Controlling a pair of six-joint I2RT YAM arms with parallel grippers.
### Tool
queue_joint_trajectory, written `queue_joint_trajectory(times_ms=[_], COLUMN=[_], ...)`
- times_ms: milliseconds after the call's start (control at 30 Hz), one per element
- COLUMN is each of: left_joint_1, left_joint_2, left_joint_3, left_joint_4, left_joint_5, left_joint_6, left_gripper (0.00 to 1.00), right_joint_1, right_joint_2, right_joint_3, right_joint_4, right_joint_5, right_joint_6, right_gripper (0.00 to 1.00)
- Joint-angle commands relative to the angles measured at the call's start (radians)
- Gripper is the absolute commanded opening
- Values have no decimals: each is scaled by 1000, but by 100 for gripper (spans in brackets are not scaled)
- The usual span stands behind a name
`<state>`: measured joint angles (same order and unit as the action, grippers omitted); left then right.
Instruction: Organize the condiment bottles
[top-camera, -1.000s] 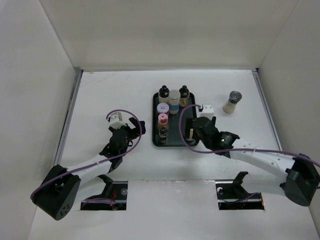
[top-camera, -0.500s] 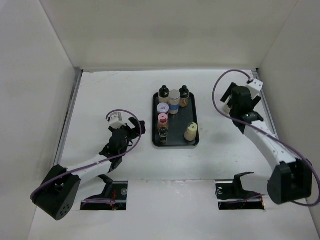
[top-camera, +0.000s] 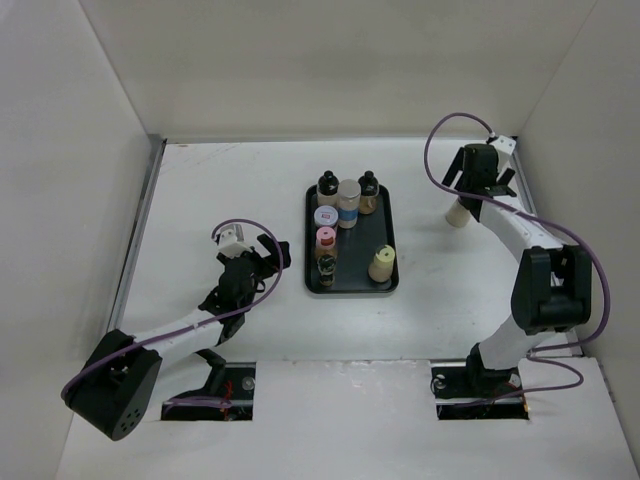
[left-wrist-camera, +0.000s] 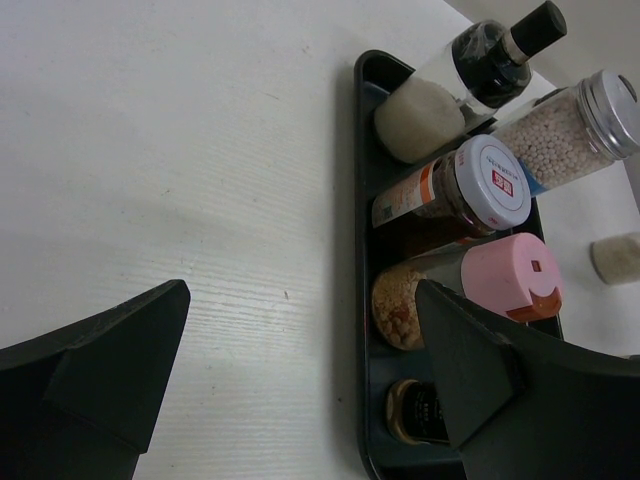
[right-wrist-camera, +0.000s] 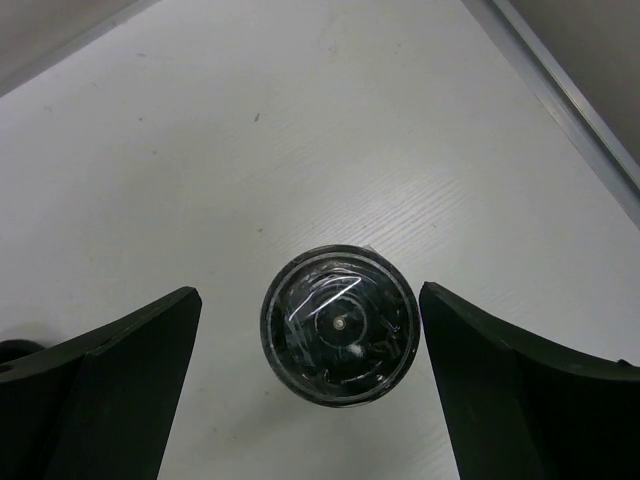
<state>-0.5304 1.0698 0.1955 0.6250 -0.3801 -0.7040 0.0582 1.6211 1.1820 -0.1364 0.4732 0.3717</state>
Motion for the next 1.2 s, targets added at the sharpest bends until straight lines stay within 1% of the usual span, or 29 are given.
queue_joint_trajectory(times_ms=[0,133,233,467,533,567,700,733,833,967,1167], left_joint_1=[8,8,7,10,10,11,11,11,11,11,10], left_joint_2=[-7,15,7,-5,2,7,-1,-1,7,1,1], left_joint_3=[-1,5,2,-2,-2,-1,-1,-1,1,-1,-1], left_joint_4=[55,55,55,55,55,55,55,55,55,55,55], left_joint_5=[7,15,10,9,6,12,12,9,17,9,9], left_joint_6=[-6,-9,-9,-9,-9,-9,-9,-9,-9,-11,-11], left_gripper=[100,100,100,100,100,100,100,100,100,100,100], right_joint_1=[-10,-10,-8,-16,-16,-15,-10,1,54,172,355], right_joint_2=[-4,19,31,59,56,48,5,-18,-87,-162,-188], right_joint_3=[38,42,38,42,42,42,27,18,-11,-45,-42], right_joint_4=[0,-3,-3,-3,-3,3,23,33,69,77,78], right_joint_5=[-1,-1,-2,-5,-5,-4,11,21,30,25,16], right_joint_6=[-11,-16,-13,-13,-14,-11,-17,-20,-33,-37,-33], right_gripper=[97,92,86,84,79,74,60,58,57,57,58])
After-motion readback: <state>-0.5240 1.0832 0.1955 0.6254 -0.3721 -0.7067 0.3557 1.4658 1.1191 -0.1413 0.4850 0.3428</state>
